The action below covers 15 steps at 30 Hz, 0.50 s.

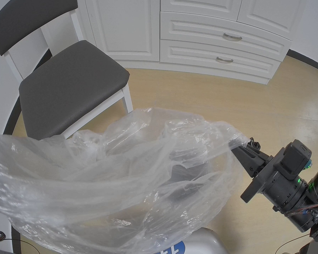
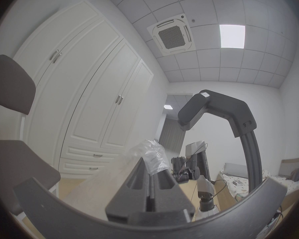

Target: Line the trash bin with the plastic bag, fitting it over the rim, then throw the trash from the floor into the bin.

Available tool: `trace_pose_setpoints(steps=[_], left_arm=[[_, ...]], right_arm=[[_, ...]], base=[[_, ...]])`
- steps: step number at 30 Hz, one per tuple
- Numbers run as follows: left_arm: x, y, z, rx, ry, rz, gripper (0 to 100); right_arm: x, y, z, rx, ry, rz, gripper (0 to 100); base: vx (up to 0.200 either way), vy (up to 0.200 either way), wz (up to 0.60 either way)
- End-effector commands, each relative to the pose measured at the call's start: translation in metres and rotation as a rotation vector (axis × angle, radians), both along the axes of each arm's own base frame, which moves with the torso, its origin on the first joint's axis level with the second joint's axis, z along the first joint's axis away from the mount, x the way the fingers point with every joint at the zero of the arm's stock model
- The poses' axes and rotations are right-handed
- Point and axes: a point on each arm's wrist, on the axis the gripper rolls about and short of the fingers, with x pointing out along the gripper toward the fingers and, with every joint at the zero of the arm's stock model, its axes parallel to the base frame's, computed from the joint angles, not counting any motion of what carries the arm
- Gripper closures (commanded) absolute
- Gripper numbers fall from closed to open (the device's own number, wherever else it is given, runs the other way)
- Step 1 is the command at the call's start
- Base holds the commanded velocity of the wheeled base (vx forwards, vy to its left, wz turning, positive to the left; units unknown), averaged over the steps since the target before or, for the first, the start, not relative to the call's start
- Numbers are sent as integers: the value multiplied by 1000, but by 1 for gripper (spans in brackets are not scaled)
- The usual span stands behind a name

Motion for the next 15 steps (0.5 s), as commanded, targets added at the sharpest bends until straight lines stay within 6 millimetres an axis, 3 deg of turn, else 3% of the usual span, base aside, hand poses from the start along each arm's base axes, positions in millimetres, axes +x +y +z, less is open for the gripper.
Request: trace_pose_setpoints(steps=[1,15], left_arm=[[1,0,1,19,23,12,100],[22,-3,-1,209,332,230,100]], right_arm=[[-7,-15,18,39,-51,-26,100],[-14,-41,39,2,-179,-119,100]], base=[[0,0,0],[0,0,0]])
